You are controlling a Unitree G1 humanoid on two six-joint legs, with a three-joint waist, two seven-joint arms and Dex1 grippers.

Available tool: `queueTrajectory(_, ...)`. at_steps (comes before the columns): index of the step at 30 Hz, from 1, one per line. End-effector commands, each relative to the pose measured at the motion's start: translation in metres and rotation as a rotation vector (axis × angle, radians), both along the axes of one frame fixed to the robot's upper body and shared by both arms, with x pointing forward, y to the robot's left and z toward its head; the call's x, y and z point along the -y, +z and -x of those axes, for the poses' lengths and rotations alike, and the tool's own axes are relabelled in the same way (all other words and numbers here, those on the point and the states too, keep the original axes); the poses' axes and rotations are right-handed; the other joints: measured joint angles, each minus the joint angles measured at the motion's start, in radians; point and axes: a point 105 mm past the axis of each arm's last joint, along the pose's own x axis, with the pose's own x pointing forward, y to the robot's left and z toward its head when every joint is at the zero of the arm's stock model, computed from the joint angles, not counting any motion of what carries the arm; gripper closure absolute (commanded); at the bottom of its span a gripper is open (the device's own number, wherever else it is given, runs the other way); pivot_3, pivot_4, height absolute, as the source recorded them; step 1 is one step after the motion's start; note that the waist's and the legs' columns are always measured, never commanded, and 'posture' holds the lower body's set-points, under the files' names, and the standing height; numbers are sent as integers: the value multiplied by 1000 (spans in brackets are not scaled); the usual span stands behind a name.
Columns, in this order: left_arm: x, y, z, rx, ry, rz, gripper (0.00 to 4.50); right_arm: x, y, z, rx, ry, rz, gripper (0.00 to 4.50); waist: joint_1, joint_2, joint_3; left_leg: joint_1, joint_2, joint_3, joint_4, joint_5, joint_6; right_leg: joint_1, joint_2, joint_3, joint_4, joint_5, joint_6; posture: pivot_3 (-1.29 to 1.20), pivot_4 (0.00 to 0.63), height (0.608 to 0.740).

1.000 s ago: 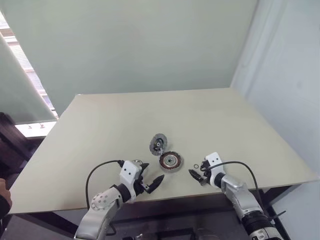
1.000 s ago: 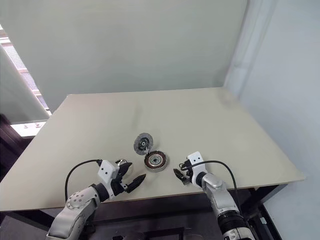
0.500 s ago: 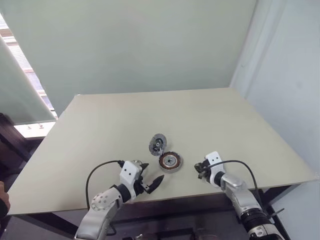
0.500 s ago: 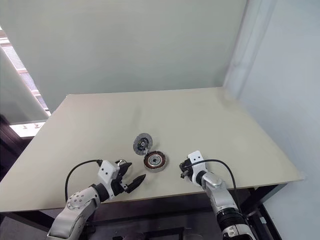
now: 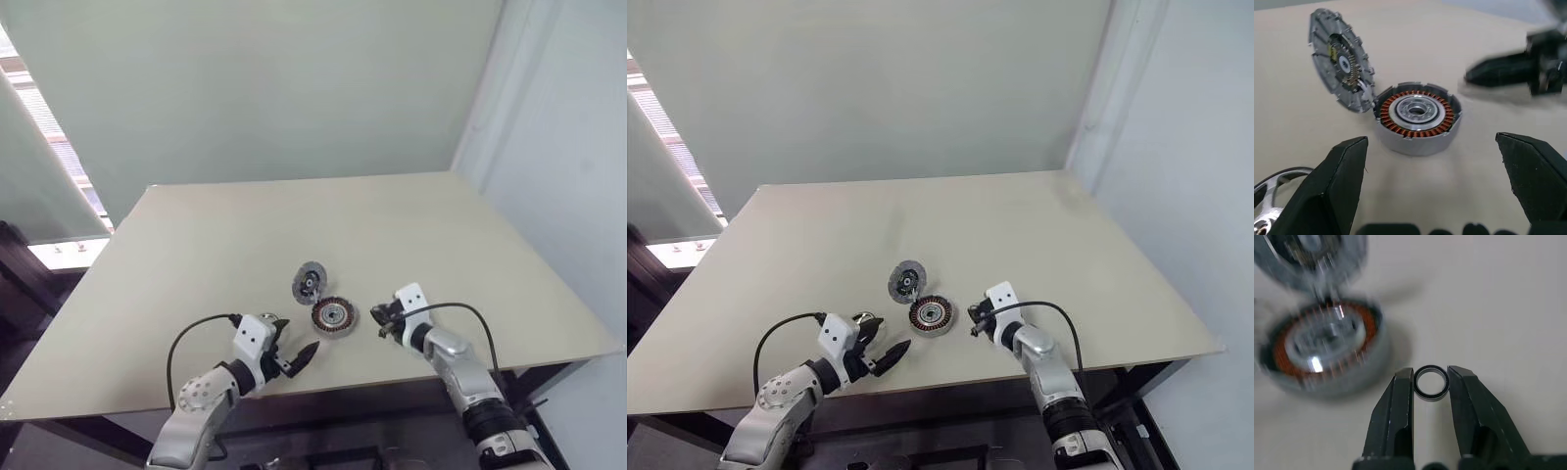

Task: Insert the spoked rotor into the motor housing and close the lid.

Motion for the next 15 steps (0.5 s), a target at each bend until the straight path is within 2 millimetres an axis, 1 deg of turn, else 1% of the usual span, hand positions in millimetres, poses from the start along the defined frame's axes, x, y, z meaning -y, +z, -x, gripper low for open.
queueTrajectory(1, -5, 14, -9, 71, 16, -3, 0, -17, 31, -7, 74, 50, -20, 3793, 0, 0, 0, 0, 0, 0, 0, 0, 0, 0, 0, 0, 0, 0, 0, 0, 0, 740)
queueTrajectory(6, -10, 17, -12, 88, 38, -7, 0, -40, 38, -7, 54, 103, -13, 3793, 0, 0, 0, 0, 0, 0, 0, 0, 0, 0, 0, 0, 0, 0, 0, 0, 0, 740)
queueTrajectory(11, -14, 18, -12, 96, 54, -11, 0, -57, 39, -9, 34, 142, 1, 3793, 0, 0, 0, 0, 0, 0, 0, 0, 0, 0, 0, 0, 0, 0, 0, 0, 0, 740)
queueTrajectory(15, -17, 18, -11, 98, 67, -14, 0, -66, 37, -9, 16, 159, 12, 3793, 0, 0, 0, 0, 0, 0, 0, 0, 0, 0, 0, 0, 0, 0, 0, 0, 0, 740)
